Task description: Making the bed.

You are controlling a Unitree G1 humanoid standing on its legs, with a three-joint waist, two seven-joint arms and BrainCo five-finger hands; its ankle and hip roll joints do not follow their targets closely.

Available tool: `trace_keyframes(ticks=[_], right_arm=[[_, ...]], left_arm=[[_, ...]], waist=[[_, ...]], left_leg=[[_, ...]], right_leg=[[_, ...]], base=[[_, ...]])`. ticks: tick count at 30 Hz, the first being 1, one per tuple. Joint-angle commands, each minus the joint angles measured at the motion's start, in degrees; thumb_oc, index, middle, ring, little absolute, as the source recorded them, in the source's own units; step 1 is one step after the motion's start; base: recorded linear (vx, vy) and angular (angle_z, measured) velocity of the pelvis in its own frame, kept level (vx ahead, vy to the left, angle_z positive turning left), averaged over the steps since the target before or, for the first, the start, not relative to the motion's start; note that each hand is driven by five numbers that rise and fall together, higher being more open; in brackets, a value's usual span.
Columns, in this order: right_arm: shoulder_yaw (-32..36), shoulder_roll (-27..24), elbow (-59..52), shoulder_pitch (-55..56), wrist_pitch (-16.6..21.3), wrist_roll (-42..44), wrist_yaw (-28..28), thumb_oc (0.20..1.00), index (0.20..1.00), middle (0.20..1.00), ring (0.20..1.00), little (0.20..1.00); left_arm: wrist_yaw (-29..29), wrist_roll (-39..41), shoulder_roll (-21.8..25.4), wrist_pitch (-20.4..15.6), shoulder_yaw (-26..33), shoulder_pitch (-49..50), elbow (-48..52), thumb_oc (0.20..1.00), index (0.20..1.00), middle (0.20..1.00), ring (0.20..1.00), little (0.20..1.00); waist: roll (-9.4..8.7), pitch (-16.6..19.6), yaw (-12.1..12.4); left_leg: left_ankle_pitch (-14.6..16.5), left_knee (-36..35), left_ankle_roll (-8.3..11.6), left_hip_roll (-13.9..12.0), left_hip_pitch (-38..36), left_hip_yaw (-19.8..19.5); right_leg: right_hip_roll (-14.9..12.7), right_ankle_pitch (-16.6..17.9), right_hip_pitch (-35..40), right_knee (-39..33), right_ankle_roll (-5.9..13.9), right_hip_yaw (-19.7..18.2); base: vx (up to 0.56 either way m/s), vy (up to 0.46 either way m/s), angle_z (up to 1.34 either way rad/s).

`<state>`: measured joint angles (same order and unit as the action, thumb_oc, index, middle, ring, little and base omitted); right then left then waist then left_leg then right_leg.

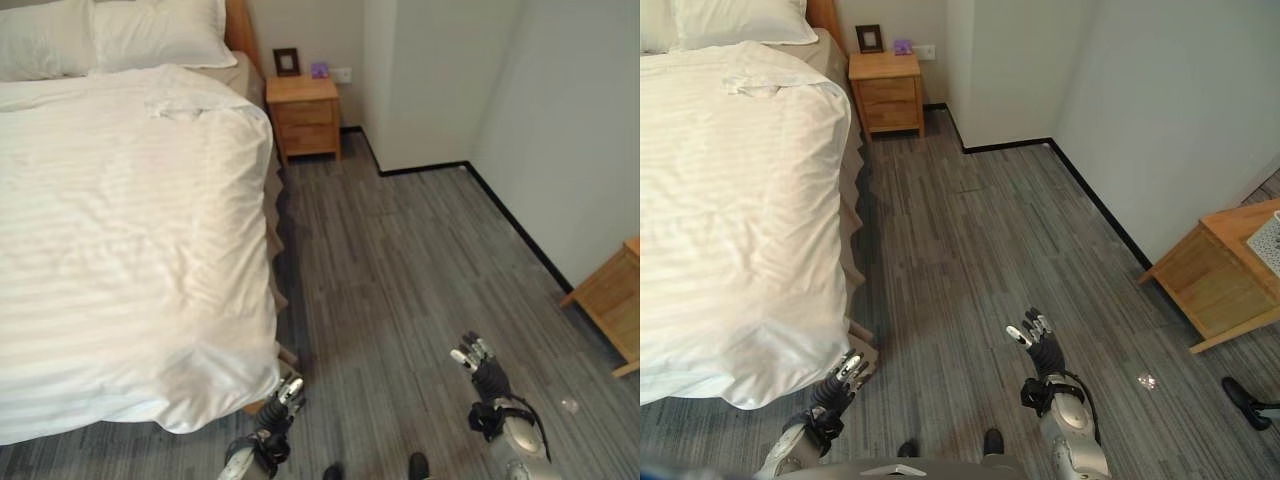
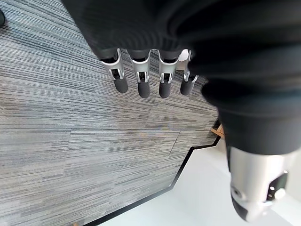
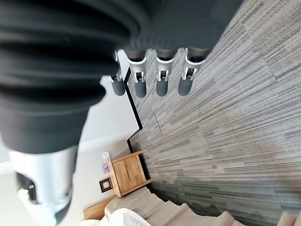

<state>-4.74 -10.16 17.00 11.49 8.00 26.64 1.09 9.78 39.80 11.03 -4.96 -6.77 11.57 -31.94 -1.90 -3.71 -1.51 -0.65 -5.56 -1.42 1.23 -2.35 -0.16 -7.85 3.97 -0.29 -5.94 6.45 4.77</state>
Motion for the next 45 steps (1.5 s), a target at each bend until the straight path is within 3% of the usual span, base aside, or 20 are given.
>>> trace_keyframes(ticks=[1,3,5,6,7,8,9,11,12,14,15,16,17,18,20,21,24,28,36,45], right_arm=[[8.75,-2.55,3.28,-1.65,4.41,12.04,5.69,1.000,1.000,1.000,1.000,1.000],[8.66,-1.00,3.94,-2.32,5.12,14.66,6.08,1.000,1.000,1.000,1.000,1.000],[7.91,-0.28,3.32,-2.99,5.22,15.53,5.63,1.000,1.000,1.000,1.000,1.000],[6.22,0.02,3.53,-3.08,4.65,15.36,4.77,1.000,1.000,1.000,1.000,1.000],[6.20,0.04,3.54,-3.12,4.66,15.36,4.77,1.000,1.000,1.000,1.000,1.000],[3.96,0.19,3.14,-3.98,3.83,15.32,4.65,1.000,1.000,1.000,1.000,1.000],[3.95,0.20,3.13,-3.98,3.83,15.31,4.66,1.000,1.000,1.000,1.000,1.000],[2.73,0.43,2.64,-4.05,3.59,13.62,4.14,1.000,1.000,1.000,1.000,1.000],[2.63,0.01,3.04,-2.96,3.21,11.38,3.92,1.000,1.000,1.000,1.000,1.000],[2.63,0.15,2.95,-2.72,3.05,12.06,3.91,1.000,1.000,1.000,1.000,1.000],[2.14,-0.04,3.36,-2.66,2.99,13.32,3.11,1.000,1.000,1.000,1.000,1.000],[3.83,-3.66,2.83,-2.41,2.89,9.89,2.06,1.000,1.000,1.000,1.000,1.000],[5.53,-6.28,2.28,-3.12,3.28,6.93,3.45,1.000,1.000,1.000,1.000,1.000],[6.77,-7.54,2.24,-4.78,3.38,6.16,4.15,1.000,1.000,1.000,1.000,1.000],[8.91,-8.53,-1.36,-5.99,3.69,2.76,5.13,1.000,1.000,1.000,1.000,1.000],[9.03,-8.36,-2.16,-6.06,4.17,1.53,5.25,1.000,1.000,1.000,1.000,1.000],[8.28,-7.66,-2.84,-5.64,3.51,-0.39,5.73,1.000,1.000,1.000,1.000,1.000],[5.42,-4.86,-4.98,-5.83,3.33,3.90,4.79,1.000,1.000,1.000,1.000,1.000],[3.25,-5.36,-5.05,-6.18,1.56,1.13,3.13,1.000,1.000,1.000,1.000,1.000],[3.07,-5.10,-3.38,-5.27,1.34,0.04,2.84,1.000,1.000,1.000,1.000,1.000]], left_arm=[[-9.76,-10.51,2.08,-4.78,2.51,-4.20,8.79,1.000,1.000,1.000,1.000,1.000],[-10.60,-10.98,1.84,-4.60,1.55,-5.34,8.12,1.000,1.000,1.000,1.000,1.000],[-10.64,-11.10,3.27,-4.71,1.34,-6.23,9.62,1.000,1.000,1.000,1.000,1.000],[-10.78,-11.62,4.53,-4.93,1.05,-7.79,9.44,1.000,1.000,1.000,1.000,1.000],[-10.78,-11.63,4.54,-4.95,1.07,-7.84,9.41,1.000,1.000,1.000,1.000,1.000],[-12.57,-12.56,5.37,-5.11,1.77,-9.03,8.55,1.000,1.000,1.000,1.000,1.000],[-12.57,-12.56,5.38,-5.10,1.78,-9.03,8.56,1.000,1.000,1.000,1.000,1.000],[-13.06,-9.73,4.92,-5.54,3.24,-9.01,8.16,1.000,1.000,1.000,1.000,1.000],[-13.29,-8.98,4.97,-6.08,4.07,-7.93,6.79,1.000,1.000,1.000,1.000,1.000],[-13.13,-8.82,4.61,-5.79,4.04,-7.61,7.11,1.000,1.000,1.000,1.000,1.000],[-12.63,-7.96,4.10,-5.66,4.38,-7.21,5.79,1.000,1.000,1.000,1.000,1.000],[-11.71,-8.33,3.35,-5.86,4.85,-7.13,5.98,1.000,1.000,1.000,1.000,1.000],[-11.73,-6.65,2.30,-6.13,4.95,-7.59,6.70,1.000,1.000,1.000,1.000,1.000],[-11.56,-6.70,1.88,-6.43,5.00,-7.33,7.35,1.000,1.000,1.000,1.000,1.000],[-12.24,-8.71,2.21,-6.26,6.07,-5.70,10.26,1.000,1.000,1.000,1.000,1.000],[-12.61,-9.81,2.19,-6.62,5.96,-5.79,10.44,1.000,1.000,1.000,1.000,1.000],[-13.26,-10.56,2.69,-6.46,6.14,-5.87,11.15,1.000,1.000,1.000,1.000,1.000],[-15.07,-9.71,3.49,-6.87,6.57,-8.40,12.46,1.000,1.000,1.000,1.000,1.000],[-14.72,-7.26,2.68,-6.77,9.25,-6.64,10.68,1.000,1.000,1.000,1.000,1.000],[-14.30,-6.01,2.84,-7.19,10.69,-6.37,9.50,1.000,1.000,1.000,1.000,1.000]], waist=[[-0.37,-0.64,0.70],[0.59,-0.18,-0.18],[1.47,-1.10,-0.52],[1.80,-2.82,-1.47],[1.72,-2.78,-1.43],[1.68,-3.49,-1.64],[1.67,-3.53,-1.63],[2.01,-3.32,-0.44],[0.88,-2.52,-0.19],[0.69,-2.12,0.16],[0.09,-1.49,0.54],[-0.48,-1.59,0.55],[-1.51,-2.14,0.39],[-2.08,-2.27,0.94],[-2.00,-0.88,1.89],[-1.59,-0.56,2.13],[-1.15,0.08,1.93],[-0.66,0.68,1.54],[-1.02,0.28,2.20],[-0.26,-0.02,2.37]], left_leg=[[3.56,5.10,3.37,-2.29,-1.78,4.12],[3.12,2.72,2.86,-1.75,-2.96,4.89],[2.80,2.02,1.95,-1.62,-3.23,6.19],[2.38,2.60,1.57,-1.75,-2.74,5.59],[2.39,2.65,1.55,-1.68,-2.64,5.65],[2.06,2.31,1.74,-2.08,-2.74,4.25],[2.05,2.27,1.75,-2.09,-2.81,4.27],[1.93,1.30,2.58,-3.84,-3.34,4.01],[2.11,0.60,4.12,-6.09,-4.46,2.58],[1.55,0.84,4.69,-6.77,-3.98,1.97],[0.18,0.57,6.01,-8.41,-3.75,1.36],[-4.15,6.93,7.63,-10.40,-0.01,1.26],[-4.78,11.91,7.23,-9.57,2.50,3.31],[-3.30,13.37,6.70,-6.37,3.54,2.76],[0.87,9.57,3.69,-1.25,2.77,4.27],[0.98,8.31,3.16,-0.42,2.36,4.00],[0.76,5.45,2.74,-0.09,0.79,3.41],[0.14,2.69,2.32,0.07,-0.90,2.38],[1.99,3.64,0.99,0.68,-1.64,2.16],[1.50,0.56,0.30,1.48,-1.56,2.41]], right_leg=[[3.52,-1.38,0.87,3.30,-0.20,4.82],[3.29,-1.04,0.16,4.71,0.20,4.55],[2.24,-1.28,-2.93,11.70,0.89,4.64],[2.00,-0.21,-6.37,17.92,2.44,2.17],[1.92,-0.35,-6.62,18.21,2.47,2.07],[2.49,-0.20,-7.71,18.58,2.74,-1.84],[2.50,-0.21,-7.67,18.58,2.73,-1.87],[-1.94,1.32,-7.21,15.03,2.58,-0.26],[-2.49,1.23,-5.24,8.64,3.04,-2.28],[-1.79,0.03,-4.29,7.93,3.27,-2.58],[-0.55,-0.13,-2.40,4.98,2.63,-1.77],[0.90,-0.57,0.66,3.08,0.90,1.55],[0.52,-0.52,2.03,2.37,-0.09,4.03],[0.60,-0.61,3.16,1.89,-0.34,4.61],[1.74,-1.42,3.48,2.18,-0.61,4.85],[2.22,-1.83,3.38,2.46,-0.59,4.85],[2.96,-2.44,3.28,3.13,-0.61,4.61],[3.31,-3.00,3.88,3.29,-0.83,4.35],[2.82,-3.73,4.90,3.99,-0.63,3.04],[2.38,-3.09,3.14,3.34,0.68,1.46]], base=[[-0.03,0.130,0.05],[-0.03,0.114,-0.06],[-0.11,0.123,-0.29],[-0.14,0.101,-0.32],[-0.10,0.002,-0.31],[-0.01,-0.050,-0.16],[0.00,-0.106,-0.02],[0.11,-0.328,0.15],[0.18,-0.455,0.03],[0.14,-0.406,0.42],[0.12,-0.683,0.84],[0.07,-0.770,1.12],[0.03,-0.655,1.66],[0.03,-0.425,2.11],[0.09,-0.226,0.81],[0.06,-0.061,-0.41],[0.06,0.006,-0.10],[0.06,0.040,-0.04],[0.08,0.062,-0.07],[0.06,0.050,-0.06]])
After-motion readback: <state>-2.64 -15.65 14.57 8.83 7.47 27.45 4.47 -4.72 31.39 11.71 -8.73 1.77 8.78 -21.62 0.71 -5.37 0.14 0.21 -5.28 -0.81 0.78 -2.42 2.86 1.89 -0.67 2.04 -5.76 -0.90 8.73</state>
